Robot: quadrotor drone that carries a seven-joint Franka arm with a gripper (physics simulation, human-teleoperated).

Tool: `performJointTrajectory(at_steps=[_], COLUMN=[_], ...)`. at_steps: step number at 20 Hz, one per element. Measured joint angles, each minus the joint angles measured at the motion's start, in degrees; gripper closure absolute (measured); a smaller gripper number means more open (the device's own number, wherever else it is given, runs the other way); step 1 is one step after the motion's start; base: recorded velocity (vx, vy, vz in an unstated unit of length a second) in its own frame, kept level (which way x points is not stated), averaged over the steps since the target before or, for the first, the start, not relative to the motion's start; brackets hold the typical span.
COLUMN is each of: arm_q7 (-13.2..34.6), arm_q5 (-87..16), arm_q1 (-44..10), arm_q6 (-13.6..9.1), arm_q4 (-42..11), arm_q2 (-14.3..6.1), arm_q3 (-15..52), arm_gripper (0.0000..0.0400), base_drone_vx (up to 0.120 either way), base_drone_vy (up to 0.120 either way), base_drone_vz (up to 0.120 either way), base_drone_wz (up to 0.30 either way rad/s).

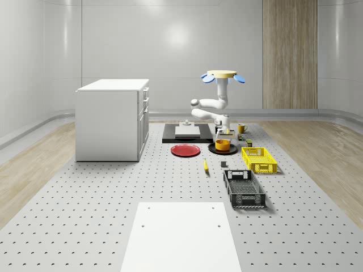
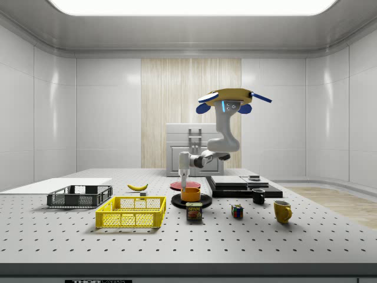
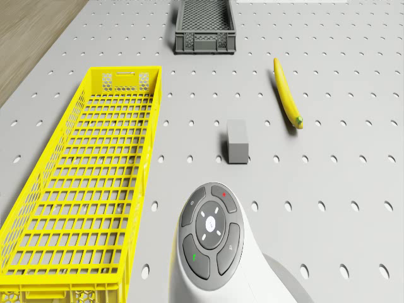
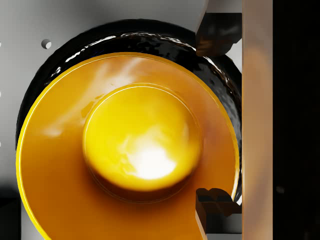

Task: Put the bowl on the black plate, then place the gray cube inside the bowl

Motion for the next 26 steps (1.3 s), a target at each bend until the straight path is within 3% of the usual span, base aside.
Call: performJointTrajectory(at_steps=[13,18,26], arm_q7=[-0.32,-0.43,-0.59], arm_q5=[-0.33,-0.45,-0.63], arm_q1=[0.45,0.59,0.81], arm_q6=[-0.76,-1.01,-1.37], arm_q4=[-0.10,-0.13,-0.17], arm_q2=[0.77,1.03,1.42], arm_q3=[-0.10,-0.15,-0.22], arm_gripper=[0.0000,0.0000,0.0000], base_drone_vx=[0.120,0.120,0.120], base_drone_vy=[-0.114,0.096,0.000], base_drone_vz=[0.000,0.000,-0.115], base_drone_wz=[0.000,0.000,0.000])
